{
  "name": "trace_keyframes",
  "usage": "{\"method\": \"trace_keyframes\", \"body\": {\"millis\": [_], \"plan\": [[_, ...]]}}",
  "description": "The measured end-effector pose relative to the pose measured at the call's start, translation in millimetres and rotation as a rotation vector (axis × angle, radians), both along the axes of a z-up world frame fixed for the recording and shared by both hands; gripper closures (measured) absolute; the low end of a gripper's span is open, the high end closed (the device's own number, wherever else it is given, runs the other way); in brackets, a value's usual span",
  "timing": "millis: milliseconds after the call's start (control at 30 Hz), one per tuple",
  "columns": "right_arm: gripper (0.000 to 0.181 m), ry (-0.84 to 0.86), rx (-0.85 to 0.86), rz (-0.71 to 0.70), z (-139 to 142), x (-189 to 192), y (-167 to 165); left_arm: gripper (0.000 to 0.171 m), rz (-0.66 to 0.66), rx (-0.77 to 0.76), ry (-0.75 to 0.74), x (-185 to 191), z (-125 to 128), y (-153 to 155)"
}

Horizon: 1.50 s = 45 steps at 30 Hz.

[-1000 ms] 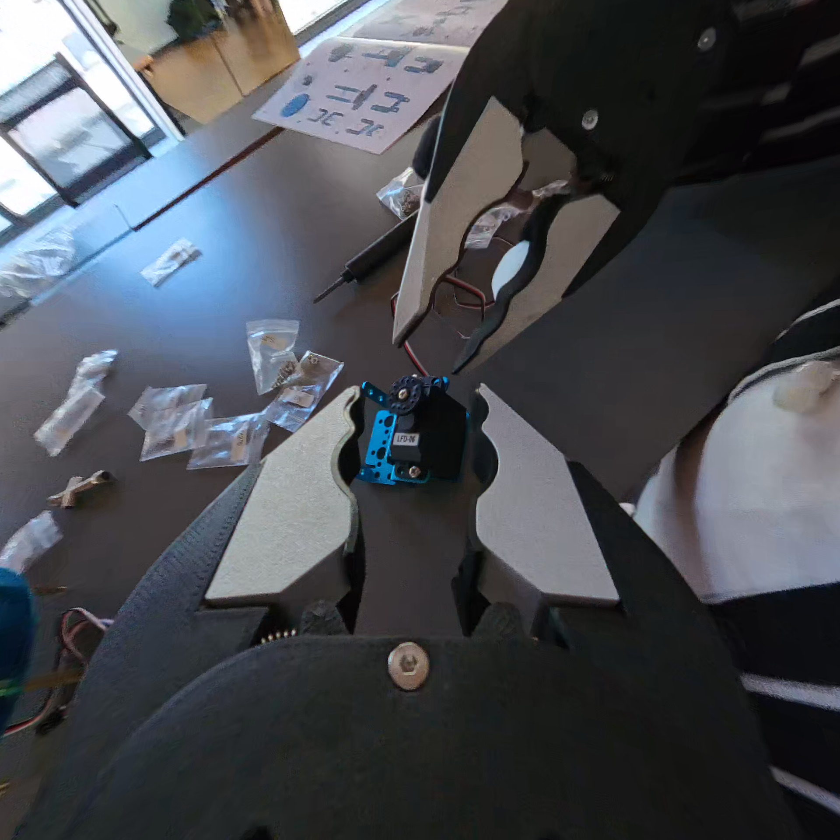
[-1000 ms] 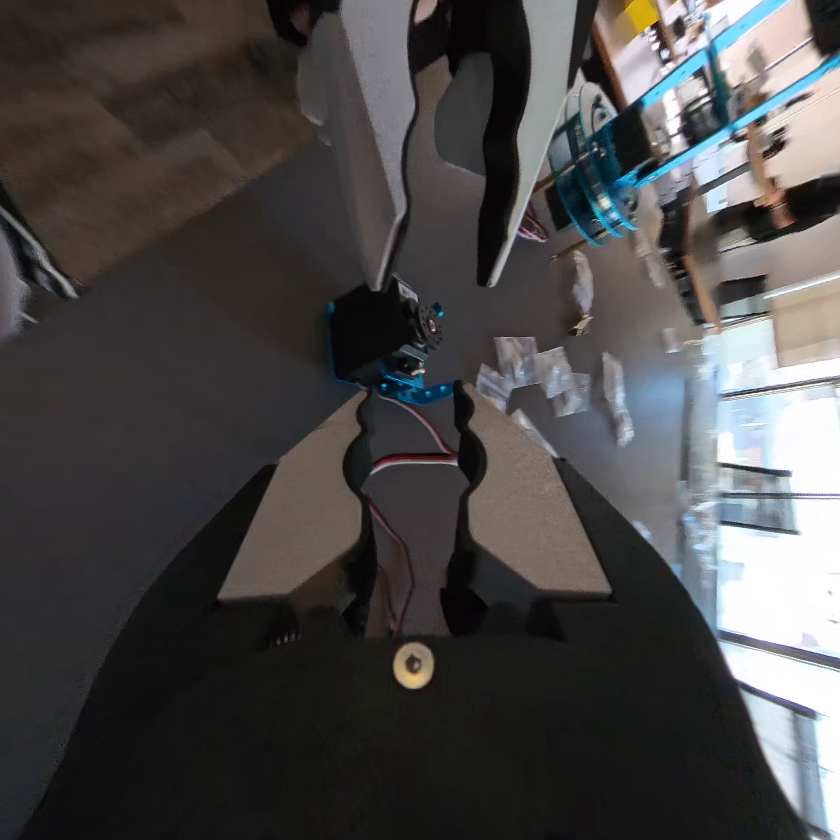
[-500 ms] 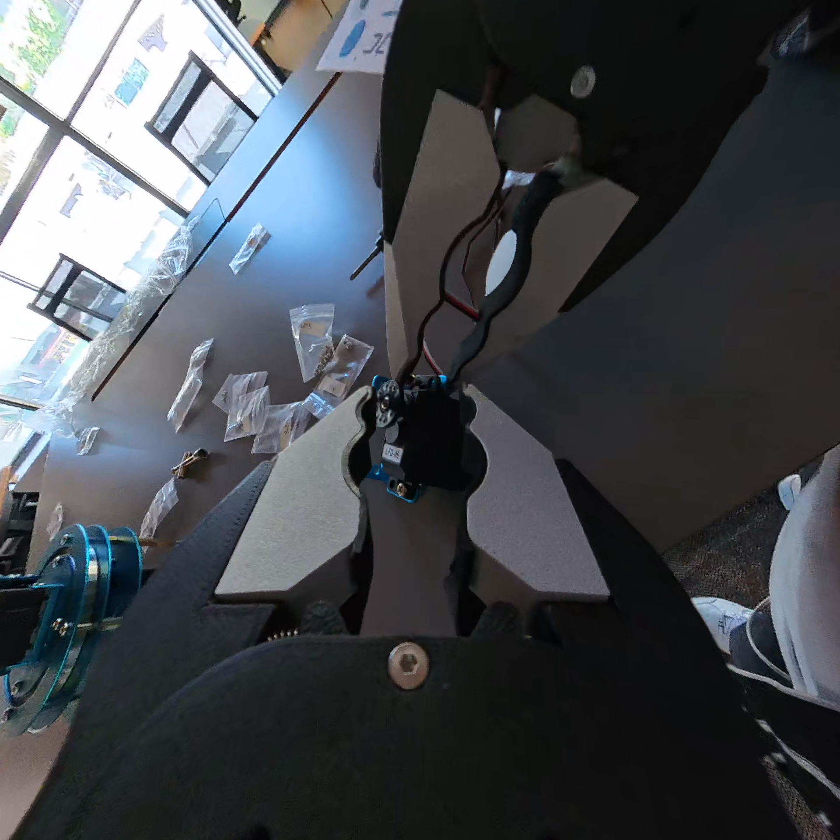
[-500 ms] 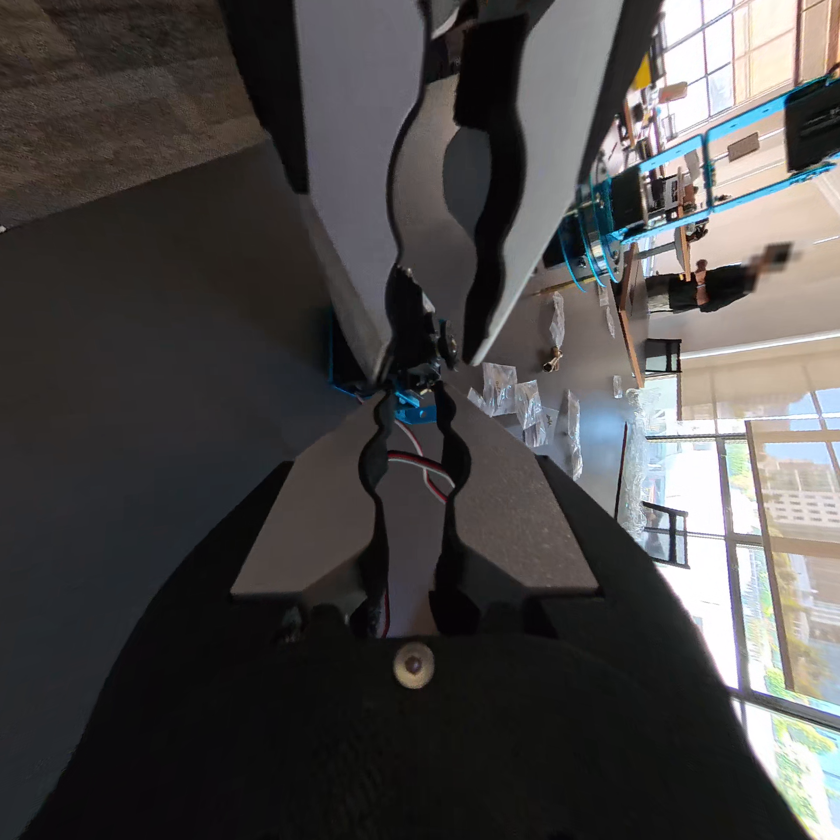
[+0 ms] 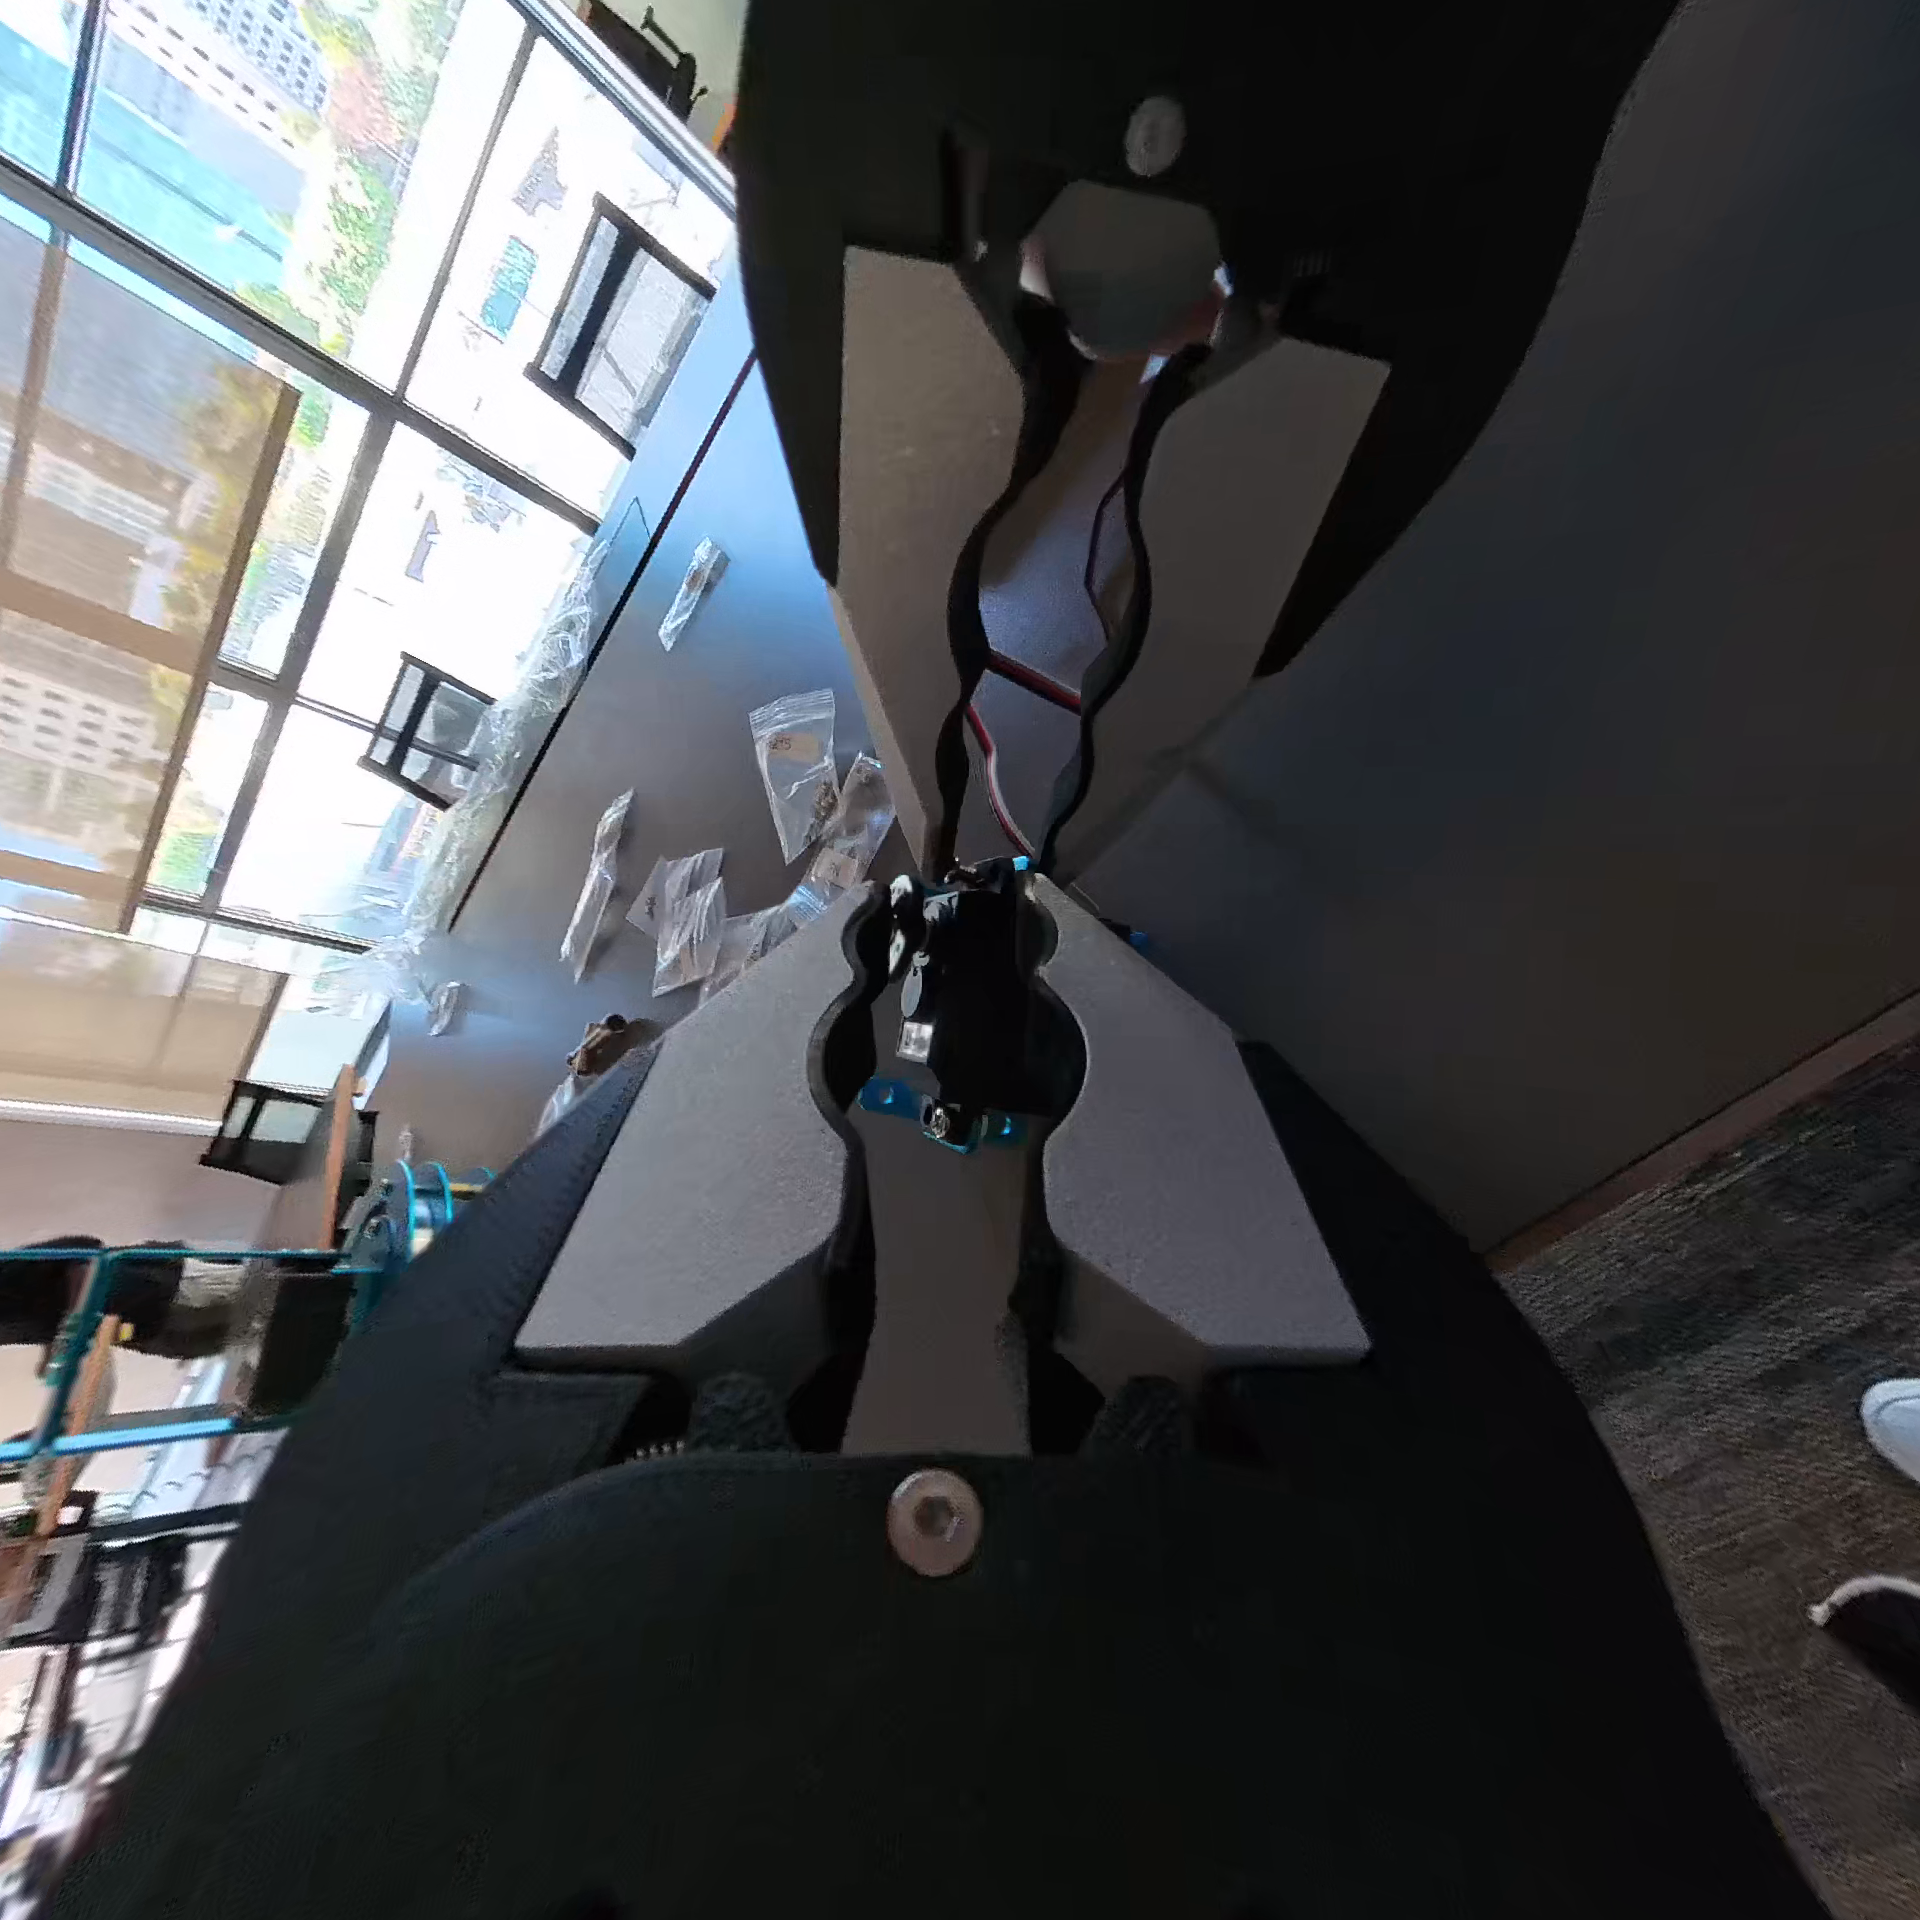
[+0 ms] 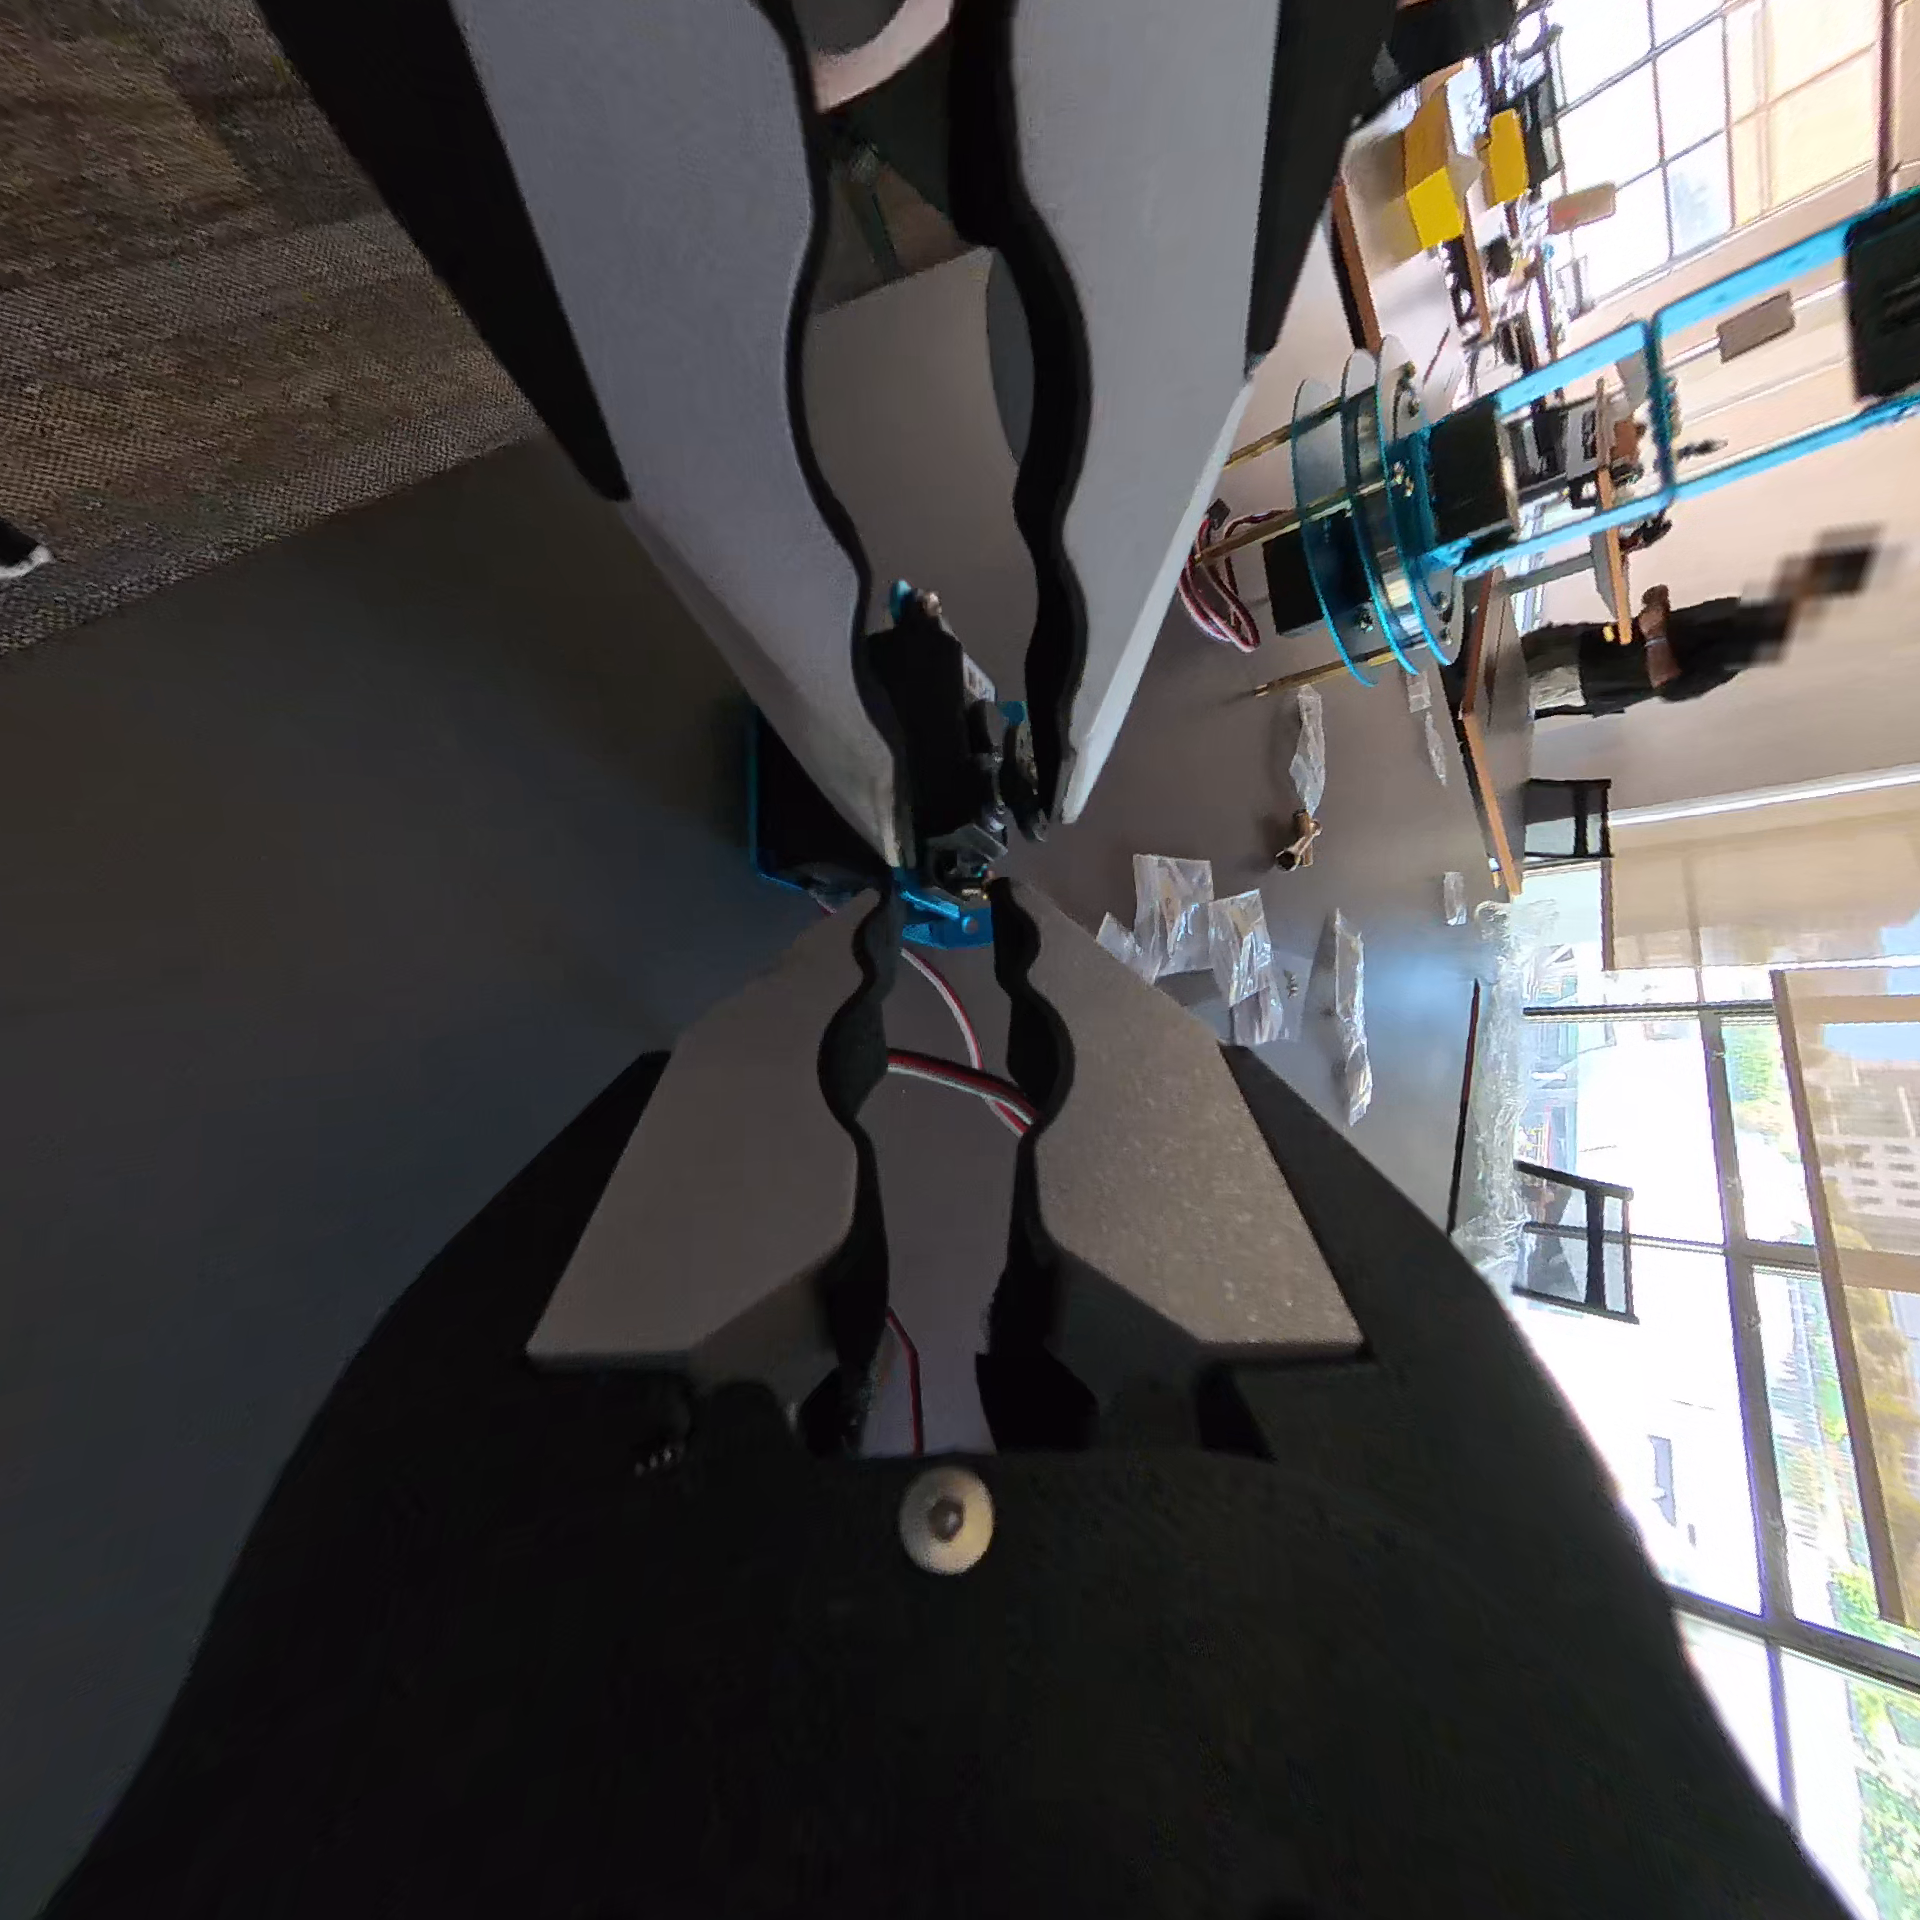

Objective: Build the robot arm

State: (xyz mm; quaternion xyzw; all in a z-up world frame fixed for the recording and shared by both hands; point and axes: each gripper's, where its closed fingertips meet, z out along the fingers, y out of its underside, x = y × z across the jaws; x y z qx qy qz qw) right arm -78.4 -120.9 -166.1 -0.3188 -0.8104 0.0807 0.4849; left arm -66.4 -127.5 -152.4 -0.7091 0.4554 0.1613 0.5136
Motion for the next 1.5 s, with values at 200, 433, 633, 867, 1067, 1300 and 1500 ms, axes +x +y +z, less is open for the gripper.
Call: {"method": "trace_keyframes", "body": {"millis": [200,433,633,867,1067,1300,1500], "plan": [[0.163,0.001,0.02,0.007,-1.5,3.6,1.7,0.153,-0.009,0.016,0.03,-0.1,1.2,-1.6],[0.161,0.004,-0.04,0.02,-2.2,4.4,0.9,0.15,-0.001,0.071,-0.017,-2.9,11.1,-10.3],[0.158,0.004,-0.235,0.043,-2.7,0.8,-0.1,0.141,0.068,0.027,-0.187,-15.3,12.6,-12.9],[0.163,-0.01,-0.352,0.05,-8.4,-1.4,-1.4,0.143,0.06,0.033,-0.226,-4.6,10.9,-13.1],[0.162,-0.001,-0.502,0.02,-9.0,-5.3,-0.4,0.141,0.115,-0.009,-0.329,-18.3,3.4,-7.7],[0.175,-0.007,-0.587,0.029,-7.1,-6.2,-5.0,0.148,0.115,-0.015,-0.413,-34.5,6.9,-17.1],[0.169,-0.066,-0.776,-0.027,-15.2,-10.9,-5.5,0.143,0.134,-0.096,-0.458,-43.3,-8.4,-18.9]]}}
